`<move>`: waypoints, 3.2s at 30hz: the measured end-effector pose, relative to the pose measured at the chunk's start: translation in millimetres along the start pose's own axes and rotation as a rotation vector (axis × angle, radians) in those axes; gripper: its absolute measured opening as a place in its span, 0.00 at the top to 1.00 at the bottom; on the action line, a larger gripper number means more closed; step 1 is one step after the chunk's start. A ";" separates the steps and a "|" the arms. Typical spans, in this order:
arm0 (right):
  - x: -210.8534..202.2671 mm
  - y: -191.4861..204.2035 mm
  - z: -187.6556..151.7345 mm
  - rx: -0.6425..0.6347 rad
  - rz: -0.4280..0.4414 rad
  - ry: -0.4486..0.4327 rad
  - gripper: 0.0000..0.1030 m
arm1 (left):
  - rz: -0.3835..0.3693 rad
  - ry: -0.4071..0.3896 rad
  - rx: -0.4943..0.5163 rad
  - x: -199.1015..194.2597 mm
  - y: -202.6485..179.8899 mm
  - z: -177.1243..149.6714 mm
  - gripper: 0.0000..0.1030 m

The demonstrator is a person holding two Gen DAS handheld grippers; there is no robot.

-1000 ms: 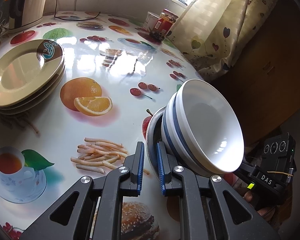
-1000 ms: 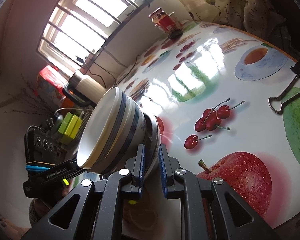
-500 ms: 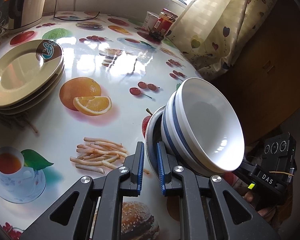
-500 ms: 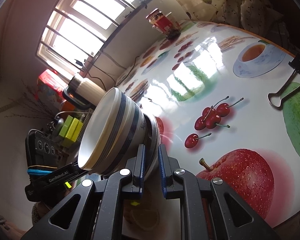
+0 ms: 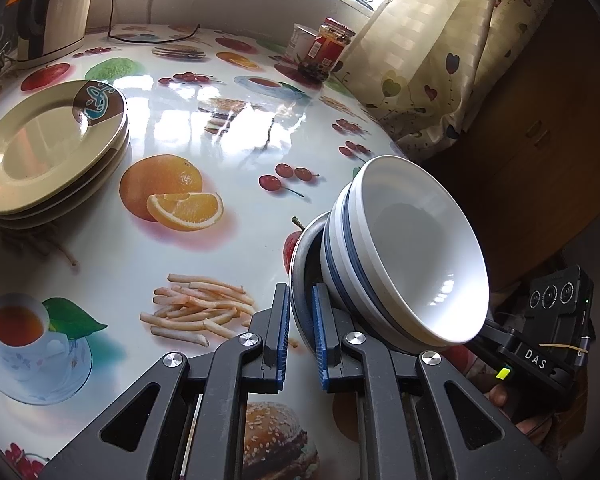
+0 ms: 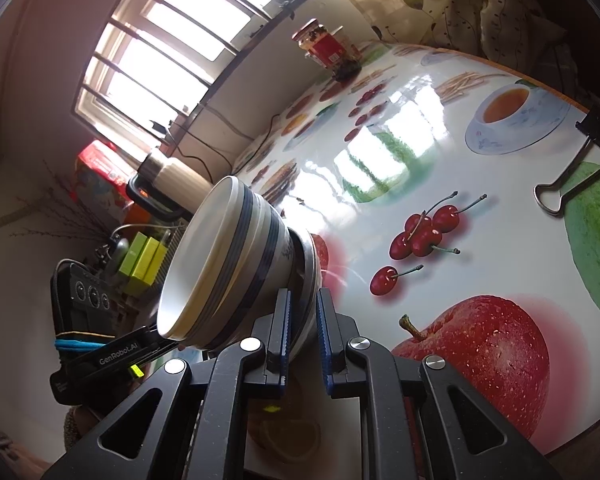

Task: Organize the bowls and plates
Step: 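Lift the bowl stack with both grippers and carry it toward the cream plates, then carry the held bowl stack over the cream plate stack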

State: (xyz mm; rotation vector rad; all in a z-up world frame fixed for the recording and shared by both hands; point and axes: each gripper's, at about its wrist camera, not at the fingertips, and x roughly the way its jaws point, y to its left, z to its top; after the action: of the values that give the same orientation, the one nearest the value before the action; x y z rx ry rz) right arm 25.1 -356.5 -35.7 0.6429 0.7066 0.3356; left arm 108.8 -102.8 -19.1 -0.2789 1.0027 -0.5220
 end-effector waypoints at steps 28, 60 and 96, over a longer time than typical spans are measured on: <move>1.0 4.3 1.5 -0.016 0.001 0.000 0.88 | 0.019 0.006 0.003 -0.7 3.2 -0.4 0.89; -1.8 20.8 9.1 -0.037 0.021 -0.005 0.88 | 0.055 -0.043 0.014 -26.8 -3.9 2.3 0.89; 37.5 65.7 30.8 -0.089 0.066 0.056 0.88 | 0.100 -0.098 -0.073 -59.7 27.1 22.7 0.89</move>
State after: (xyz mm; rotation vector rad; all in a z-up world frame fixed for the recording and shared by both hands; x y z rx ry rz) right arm 68.6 -301.5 6.3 0.5753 0.7207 0.4453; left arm 110.4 -48.3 23.7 -0.3146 0.9365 -0.3779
